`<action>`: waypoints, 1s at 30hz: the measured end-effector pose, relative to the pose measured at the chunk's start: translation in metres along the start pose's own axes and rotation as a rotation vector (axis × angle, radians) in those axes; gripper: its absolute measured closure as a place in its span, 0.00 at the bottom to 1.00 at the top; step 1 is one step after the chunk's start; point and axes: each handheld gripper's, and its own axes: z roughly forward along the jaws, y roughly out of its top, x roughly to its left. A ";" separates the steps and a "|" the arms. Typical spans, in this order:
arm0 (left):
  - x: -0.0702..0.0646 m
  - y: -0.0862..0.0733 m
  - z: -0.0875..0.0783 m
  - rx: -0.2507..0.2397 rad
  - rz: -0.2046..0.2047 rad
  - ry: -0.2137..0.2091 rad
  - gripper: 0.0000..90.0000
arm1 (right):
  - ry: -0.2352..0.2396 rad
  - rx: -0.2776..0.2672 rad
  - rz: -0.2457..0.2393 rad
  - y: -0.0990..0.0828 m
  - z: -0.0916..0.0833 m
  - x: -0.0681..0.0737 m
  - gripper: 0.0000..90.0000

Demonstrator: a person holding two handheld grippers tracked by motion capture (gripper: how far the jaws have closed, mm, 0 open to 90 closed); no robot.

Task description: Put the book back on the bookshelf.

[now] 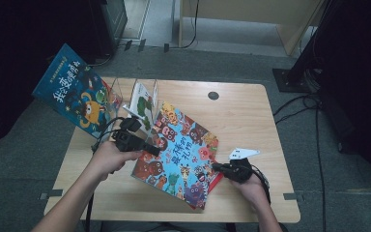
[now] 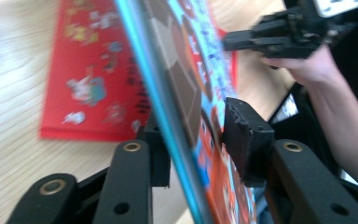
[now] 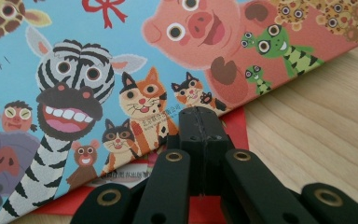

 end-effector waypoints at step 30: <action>-0.019 0.015 -0.086 0.058 -0.003 0.114 0.90 | -0.069 -0.010 -0.069 0.014 0.007 0.006 0.87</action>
